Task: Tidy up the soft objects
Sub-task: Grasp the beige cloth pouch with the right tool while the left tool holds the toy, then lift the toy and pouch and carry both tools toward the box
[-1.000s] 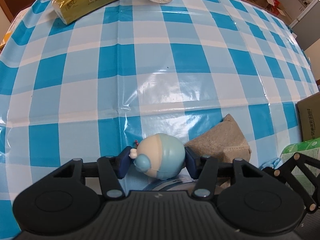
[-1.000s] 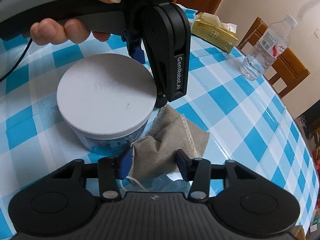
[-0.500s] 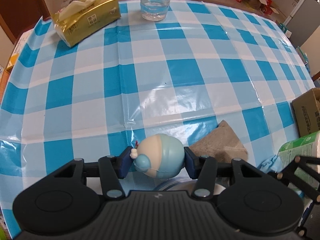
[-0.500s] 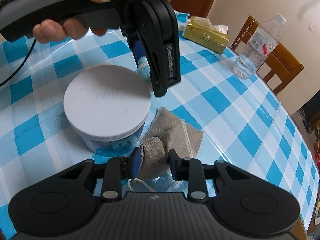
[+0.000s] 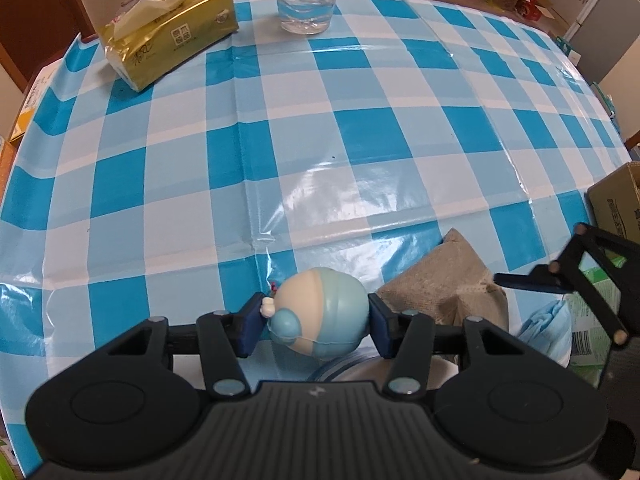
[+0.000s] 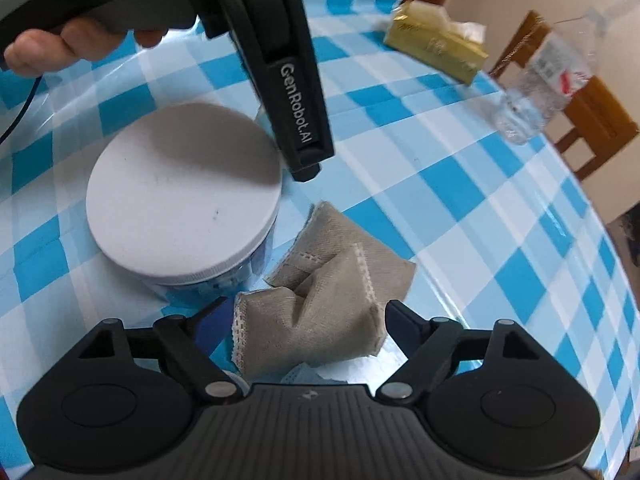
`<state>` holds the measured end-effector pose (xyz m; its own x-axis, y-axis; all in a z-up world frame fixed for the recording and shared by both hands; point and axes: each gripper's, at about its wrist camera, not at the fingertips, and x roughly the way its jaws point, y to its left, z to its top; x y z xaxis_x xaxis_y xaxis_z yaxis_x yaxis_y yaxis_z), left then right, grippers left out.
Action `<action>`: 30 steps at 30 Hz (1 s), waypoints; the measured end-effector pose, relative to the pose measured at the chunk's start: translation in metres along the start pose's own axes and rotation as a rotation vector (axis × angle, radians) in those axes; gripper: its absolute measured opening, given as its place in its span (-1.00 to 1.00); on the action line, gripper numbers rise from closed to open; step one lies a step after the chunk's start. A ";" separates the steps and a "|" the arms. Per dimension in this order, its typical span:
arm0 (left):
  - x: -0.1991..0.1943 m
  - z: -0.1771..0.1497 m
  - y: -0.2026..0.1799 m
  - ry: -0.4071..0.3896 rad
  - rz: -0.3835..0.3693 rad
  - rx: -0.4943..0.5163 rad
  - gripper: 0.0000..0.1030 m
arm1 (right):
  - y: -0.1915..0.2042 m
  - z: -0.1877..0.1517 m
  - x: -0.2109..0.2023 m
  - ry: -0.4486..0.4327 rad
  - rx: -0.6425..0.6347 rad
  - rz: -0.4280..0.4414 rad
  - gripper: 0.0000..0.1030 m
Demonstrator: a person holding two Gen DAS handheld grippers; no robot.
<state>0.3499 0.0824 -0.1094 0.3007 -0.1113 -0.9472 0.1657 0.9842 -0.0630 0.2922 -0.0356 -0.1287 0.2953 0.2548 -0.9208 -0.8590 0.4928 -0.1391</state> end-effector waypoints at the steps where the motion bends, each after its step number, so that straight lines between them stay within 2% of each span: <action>1: 0.001 0.000 0.000 0.001 -0.002 0.003 0.02 | -0.001 0.001 0.002 0.009 -0.004 0.009 0.68; 3: 0.001 0.000 -0.001 0.001 -0.005 0.007 0.02 | -0.002 0.002 0.005 0.021 -0.004 0.022 0.66; 6: 0.001 0.001 -0.001 -0.003 -0.004 0.008 0.02 | 0.000 0.001 0.004 0.023 -0.009 0.040 0.43; 8: 0.001 0.001 0.000 -0.005 -0.005 0.010 0.02 | 0.002 0.001 0.002 0.023 -0.006 0.030 0.17; 13: -0.001 0.000 0.001 -0.009 -0.001 0.020 0.01 | 0.004 -0.001 -0.009 0.004 0.015 0.035 -0.06; 21: -0.019 -0.004 -0.002 -0.036 0.007 0.052 0.00 | 0.013 -0.003 -0.038 -0.033 0.016 0.006 -0.10; 30: -0.066 -0.018 -0.005 -0.105 0.020 0.101 -0.01 | 0.030 -0.011 -0.078 -0.060 0.066 -0.002 -0.10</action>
<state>0.3120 0.0871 -0.0527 0.4004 -0.1106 -0.9097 0.2510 0.9680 -0.0072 0.2387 -0.0494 -0.0646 0.3231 0.3019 -0.8969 -0.8292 0.5470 -0.1146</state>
